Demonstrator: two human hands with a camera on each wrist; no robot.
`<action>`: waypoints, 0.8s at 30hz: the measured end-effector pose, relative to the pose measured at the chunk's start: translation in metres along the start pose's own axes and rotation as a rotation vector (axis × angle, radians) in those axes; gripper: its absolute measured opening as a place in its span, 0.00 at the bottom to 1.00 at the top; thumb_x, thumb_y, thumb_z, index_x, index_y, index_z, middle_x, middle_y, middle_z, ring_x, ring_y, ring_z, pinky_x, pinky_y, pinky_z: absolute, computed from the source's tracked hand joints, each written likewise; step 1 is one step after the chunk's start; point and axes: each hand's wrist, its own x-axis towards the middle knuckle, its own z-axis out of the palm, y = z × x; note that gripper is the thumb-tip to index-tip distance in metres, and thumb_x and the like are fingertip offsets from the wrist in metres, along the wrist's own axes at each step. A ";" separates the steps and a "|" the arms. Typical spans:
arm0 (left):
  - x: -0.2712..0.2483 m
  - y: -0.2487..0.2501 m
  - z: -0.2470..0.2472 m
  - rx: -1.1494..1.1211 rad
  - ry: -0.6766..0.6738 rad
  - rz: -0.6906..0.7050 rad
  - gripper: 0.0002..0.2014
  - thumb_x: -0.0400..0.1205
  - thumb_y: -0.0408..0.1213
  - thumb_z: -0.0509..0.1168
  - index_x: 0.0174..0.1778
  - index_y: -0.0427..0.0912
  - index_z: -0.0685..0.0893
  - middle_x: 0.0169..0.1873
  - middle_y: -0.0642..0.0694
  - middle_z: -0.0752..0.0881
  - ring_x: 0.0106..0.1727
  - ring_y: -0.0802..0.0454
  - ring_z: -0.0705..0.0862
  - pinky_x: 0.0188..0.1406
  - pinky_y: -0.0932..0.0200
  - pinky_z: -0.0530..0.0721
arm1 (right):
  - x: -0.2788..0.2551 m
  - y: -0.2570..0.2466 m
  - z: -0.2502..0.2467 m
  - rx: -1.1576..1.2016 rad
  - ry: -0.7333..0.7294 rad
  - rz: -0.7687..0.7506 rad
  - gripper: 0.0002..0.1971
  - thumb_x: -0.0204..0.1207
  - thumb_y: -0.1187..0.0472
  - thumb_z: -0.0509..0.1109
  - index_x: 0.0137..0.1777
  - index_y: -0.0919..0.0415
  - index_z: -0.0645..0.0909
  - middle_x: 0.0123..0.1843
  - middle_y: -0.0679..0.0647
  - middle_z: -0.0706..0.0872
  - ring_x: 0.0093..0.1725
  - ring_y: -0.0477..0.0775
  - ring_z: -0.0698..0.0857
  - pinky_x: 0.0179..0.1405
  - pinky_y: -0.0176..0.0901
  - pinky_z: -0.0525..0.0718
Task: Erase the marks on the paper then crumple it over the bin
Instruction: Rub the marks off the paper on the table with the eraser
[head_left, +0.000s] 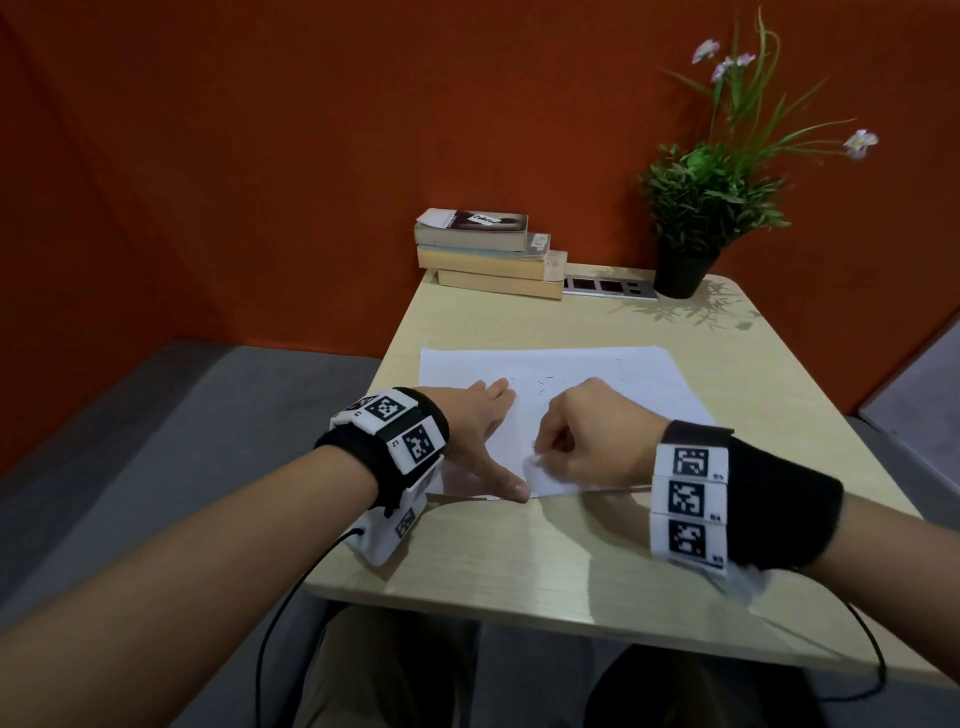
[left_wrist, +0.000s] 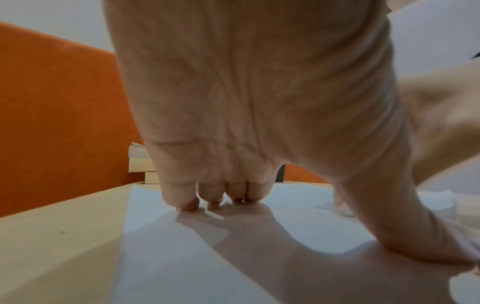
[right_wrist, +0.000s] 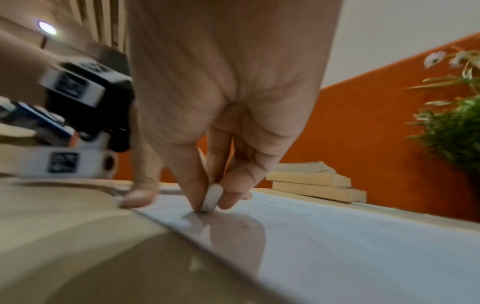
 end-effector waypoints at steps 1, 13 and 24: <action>-0.001 0.000 0.000 0.000 0.002 0.001 0.66 0.69 0.76 0.68 0.88 0.47 0.36 0.87 0.56 0.33 0.88 0.56 0.38 0.86 0.44 0.55 | 0.008 0.006 -0.003 -0.020 0.014 0.027 0.07 0.72 0.59 0.73 0.42 0.58 0.92 0.40 0.48 0.93 0.41 0.45 0.88 0.46 0.38 0.88; 0.000 0.000 0.001 0.013 -0.010 -0.003 0.66 0.69 0.76 0.68 0.88 0.46 0.34 0.87 0.55 0.32 0.88 0.55 0.37 0.86 0.42 0.54 | 0.011 0.001 0.000 -0.002 0.031 0.042 0.07 0.73 0.60 0.73 0.43 0.58 0.92 0.41 0.48 0.93 0.41 0.44 0.88 0.46 0.37 0.88; -0.002 0.003 -0.003 0.028 -0.023 -0.012 0.65 0.70 0.75 0.68 0.88 0.46 0.35 0.87 0.56 0.32 0.88 0.55 0.38 0.85 0.41 0.57 | 0.034 0.024 -0.010 -0.018 0.141 0.165 0.06 0.72 0.62 0.73 0.40 0.55 0.92 0.39 0.46 0.90 0.42 0.51 0.89 0.48 0.46 0.91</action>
